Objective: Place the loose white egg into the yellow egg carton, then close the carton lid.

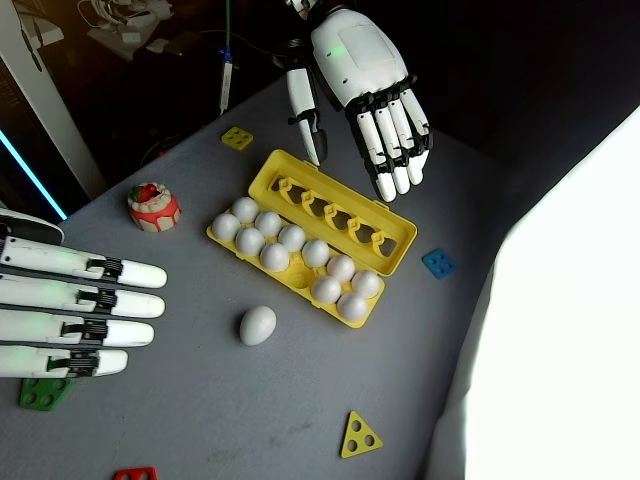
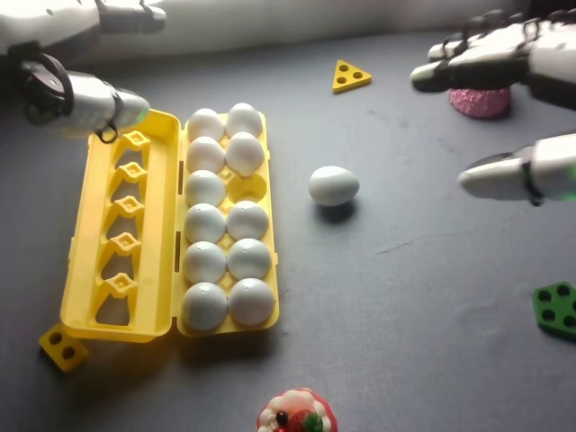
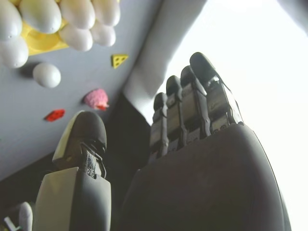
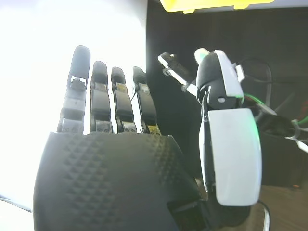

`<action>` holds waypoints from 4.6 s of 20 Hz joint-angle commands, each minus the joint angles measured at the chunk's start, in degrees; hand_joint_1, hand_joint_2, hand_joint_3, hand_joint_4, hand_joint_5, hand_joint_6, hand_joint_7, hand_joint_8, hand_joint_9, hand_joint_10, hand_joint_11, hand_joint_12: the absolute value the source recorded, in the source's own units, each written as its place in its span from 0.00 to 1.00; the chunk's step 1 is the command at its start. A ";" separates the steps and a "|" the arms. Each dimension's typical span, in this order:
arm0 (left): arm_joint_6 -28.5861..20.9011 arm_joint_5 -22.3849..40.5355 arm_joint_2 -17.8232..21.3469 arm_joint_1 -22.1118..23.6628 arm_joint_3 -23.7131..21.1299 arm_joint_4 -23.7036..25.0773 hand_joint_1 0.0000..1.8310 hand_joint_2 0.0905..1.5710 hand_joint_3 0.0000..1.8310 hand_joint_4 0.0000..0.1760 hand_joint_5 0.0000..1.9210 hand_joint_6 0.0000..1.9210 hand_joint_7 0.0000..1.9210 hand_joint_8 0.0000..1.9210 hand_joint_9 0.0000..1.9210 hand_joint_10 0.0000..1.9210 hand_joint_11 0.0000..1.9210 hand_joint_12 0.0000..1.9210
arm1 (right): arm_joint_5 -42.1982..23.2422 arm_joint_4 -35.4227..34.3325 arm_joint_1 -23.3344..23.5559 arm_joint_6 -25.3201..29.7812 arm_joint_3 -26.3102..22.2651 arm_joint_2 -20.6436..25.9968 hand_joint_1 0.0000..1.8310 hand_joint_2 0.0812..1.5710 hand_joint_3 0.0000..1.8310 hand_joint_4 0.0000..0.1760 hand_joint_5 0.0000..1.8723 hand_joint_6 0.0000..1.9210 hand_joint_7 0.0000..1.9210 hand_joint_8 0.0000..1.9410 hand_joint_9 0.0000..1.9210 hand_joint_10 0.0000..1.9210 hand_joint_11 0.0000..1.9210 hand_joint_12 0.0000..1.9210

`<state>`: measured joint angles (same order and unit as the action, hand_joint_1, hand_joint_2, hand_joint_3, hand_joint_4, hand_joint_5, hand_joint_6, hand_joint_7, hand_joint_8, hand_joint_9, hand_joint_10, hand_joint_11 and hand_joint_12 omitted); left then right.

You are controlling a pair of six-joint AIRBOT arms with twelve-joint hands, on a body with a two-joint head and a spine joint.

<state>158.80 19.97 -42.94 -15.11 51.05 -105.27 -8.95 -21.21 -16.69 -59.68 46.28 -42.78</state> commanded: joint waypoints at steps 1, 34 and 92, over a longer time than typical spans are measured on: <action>0.17 1.54 0.31 0.87 0.17 1.42 0.32 0.83 0.00 0.18 0.09 0.00 0.13 0.00 0.11 0.00 0.00 0.46 | -6.34 -3.41 0.47 -3.93 0.87 -0.92 0.41 0.72 0.00 0.00 0.17 0.08 0.06 0.00 0.00 0.14 0.00 0.49; 0.21 6.64 -0.33 -7.87 1.05 -5.46 0.29 0.84 0.00 0.18 0.10 0.00 0.13 0.00 0.11 0.00 0.00 0.45 | -15.50 -15.43 -5.72 -9.03 27.63 -33.22 0.47 0.71 0.00 0.00 0.13 0.36 0.09 0.00 0.00 0.16 0.00 0.62; 6.67 5.87 -0.96 -6.03 0.74 -6.26 0.30 0.84 0.00 0.21 0.09 0.00 0.12 0.00 0.11 0.01 0.00 0.48 | -19.29 19.75 -11.64 -1.55 28.71 -32.35 0.46 0.71 0.00 0.00 0.10 0.34 0.08 0.00 0.00 0.14 0.00 0.57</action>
<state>165.21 26.52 -43.81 -21.63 51.83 -113.62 -21.32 -1.63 -28.51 -61.43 75.00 -75.35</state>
